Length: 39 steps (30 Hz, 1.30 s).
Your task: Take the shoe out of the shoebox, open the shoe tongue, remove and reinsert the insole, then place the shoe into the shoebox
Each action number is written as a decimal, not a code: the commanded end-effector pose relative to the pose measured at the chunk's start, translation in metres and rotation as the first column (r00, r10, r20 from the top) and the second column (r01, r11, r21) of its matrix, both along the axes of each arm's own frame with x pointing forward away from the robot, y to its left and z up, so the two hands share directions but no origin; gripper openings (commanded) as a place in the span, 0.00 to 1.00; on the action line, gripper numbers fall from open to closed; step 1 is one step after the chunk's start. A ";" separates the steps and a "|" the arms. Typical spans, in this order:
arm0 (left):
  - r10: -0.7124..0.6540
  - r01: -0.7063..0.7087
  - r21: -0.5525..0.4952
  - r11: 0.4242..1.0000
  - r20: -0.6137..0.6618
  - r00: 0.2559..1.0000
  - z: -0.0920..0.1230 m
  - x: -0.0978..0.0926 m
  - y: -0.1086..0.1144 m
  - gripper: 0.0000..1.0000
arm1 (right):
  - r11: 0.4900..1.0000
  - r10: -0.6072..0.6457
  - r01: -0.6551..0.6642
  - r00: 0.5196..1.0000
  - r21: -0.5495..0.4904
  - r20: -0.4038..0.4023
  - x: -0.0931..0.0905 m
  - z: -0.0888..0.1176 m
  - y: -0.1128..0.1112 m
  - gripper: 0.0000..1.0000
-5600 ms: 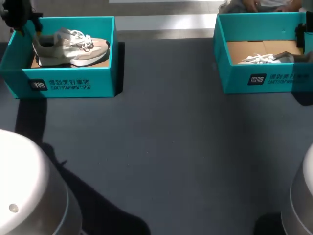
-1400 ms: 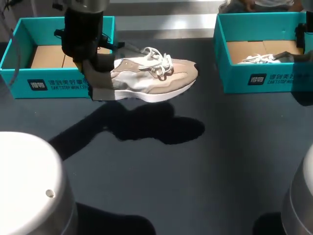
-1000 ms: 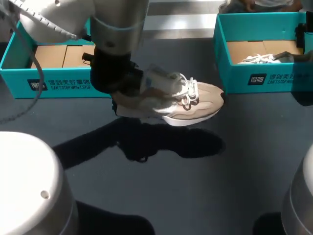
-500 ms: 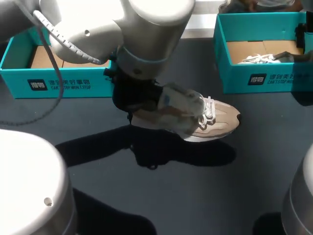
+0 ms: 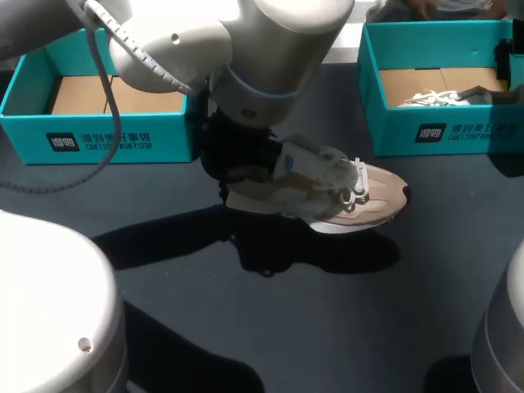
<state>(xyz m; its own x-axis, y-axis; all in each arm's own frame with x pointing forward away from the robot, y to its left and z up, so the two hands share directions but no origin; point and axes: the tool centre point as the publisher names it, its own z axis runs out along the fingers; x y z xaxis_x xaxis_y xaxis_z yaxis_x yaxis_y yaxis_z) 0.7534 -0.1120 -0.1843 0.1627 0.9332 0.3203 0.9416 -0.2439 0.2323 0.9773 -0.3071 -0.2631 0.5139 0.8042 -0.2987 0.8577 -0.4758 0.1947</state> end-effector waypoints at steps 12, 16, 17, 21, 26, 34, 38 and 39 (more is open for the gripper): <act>0.023 -0.022 0.006 1.000 -0.060 0.998 -0.056 -0.008 -0.001 0.00 | 1.000 0.000 0.000 1.000 0.001 0.001 0.000 0.000 0.000 1.00; 0.020 -0.017 0.028 0.999 -0.088 0.996 -0.080 -0.007 -0.002 0.00 | 1.000 0.000 0.000 1.000 0.001 0.001 0.000 0.000 0.000 1.00; 0.016 -0.014 0.029 0.999 -0.088 0.996 -0.086 -0.008 -0.001 0.00 | 1.000 0.000 0.000 1.000 0.001 0.001 0.000 0.000 0.000 1.00; -0.007 0.014 0.063 0.998 -0.107 0.994 -0.107 -0.010 0.001 0.00 | 1.000 0.000 0.000 1.000 0.001 0.001 0.000 0.000 0.000 1.00; -0.004 0.012 0.079 0.997 -0.111 0.994 -0.131 -0.013 0.004 0.00 | 1.000 0.000 0.000 1.000 0.001 0.001 0.000 0.000 0.000 1.00; 0.048 -0.038 0.073 0.997 -0.132 0.990 -0.165 -0.007 0.000 0.00 | 1.000 0.000 0.000 1.000 0.001 0.001 0.000 0.000 0.000 1.00; 0.046 -0.030 0.101 0.994 -0.156 0.987 -0.179 -0.006 0.001 0.00 | 1.000 0.000 0.000 1.000 0.001 0.001 0.000 0.000 0.000 1.00; 0.048 -0.032 0.104 0.994 -0.154 0.987 -0.182 -0.005 0.002 0.00 | 1.000 0.000 0.000 1.000 0.001 0.001 0.000 0.000 0.000 1.00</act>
<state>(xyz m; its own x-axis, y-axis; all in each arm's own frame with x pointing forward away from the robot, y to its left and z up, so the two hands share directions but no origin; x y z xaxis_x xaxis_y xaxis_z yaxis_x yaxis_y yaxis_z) 0.7430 -0.1028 -0.3551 0.1849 0.9083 0.3752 0.9722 -0.2248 0.0651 0.9773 -0.3071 -0.2631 0.5140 0.8041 -0.2987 0.8577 -0.4759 0.1947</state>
